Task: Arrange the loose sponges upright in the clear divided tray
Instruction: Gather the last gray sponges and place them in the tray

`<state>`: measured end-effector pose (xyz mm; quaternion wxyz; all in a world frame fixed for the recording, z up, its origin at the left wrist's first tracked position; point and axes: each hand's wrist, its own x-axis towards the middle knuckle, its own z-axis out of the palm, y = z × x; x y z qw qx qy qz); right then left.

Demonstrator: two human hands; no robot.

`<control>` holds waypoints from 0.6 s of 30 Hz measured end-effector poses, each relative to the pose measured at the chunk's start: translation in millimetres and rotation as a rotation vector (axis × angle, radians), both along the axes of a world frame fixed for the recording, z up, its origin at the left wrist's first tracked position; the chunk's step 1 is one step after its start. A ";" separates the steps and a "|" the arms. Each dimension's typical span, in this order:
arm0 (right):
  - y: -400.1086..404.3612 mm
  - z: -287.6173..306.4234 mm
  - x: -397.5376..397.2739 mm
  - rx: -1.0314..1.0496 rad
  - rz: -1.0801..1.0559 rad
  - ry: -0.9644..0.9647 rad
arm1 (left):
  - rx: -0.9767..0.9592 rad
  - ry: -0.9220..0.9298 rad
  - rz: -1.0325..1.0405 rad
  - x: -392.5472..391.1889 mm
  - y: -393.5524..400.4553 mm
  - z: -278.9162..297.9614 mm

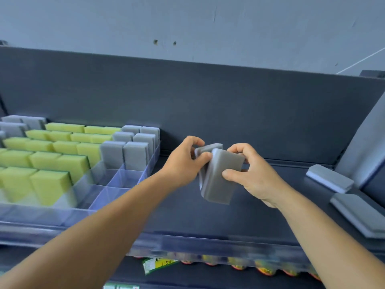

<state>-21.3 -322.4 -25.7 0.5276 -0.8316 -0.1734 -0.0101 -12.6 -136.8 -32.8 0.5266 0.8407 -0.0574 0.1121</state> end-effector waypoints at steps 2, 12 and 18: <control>20.0 6.0 -5.7 0.013 -0.002 -0.025 | 0.117 -0.037 0.042 -7.7 22.3 8.1; 121.7 20.3 -24.3 -0.002 -0.063 -0.153 | 0.428 -0.144 0.184 -47.3 149.1 34.0; 170.8 23.8 -24.7 -0.033 -0.060 -0.183 | 0.499 -0.145 0.175 -54.3 205.6 36.5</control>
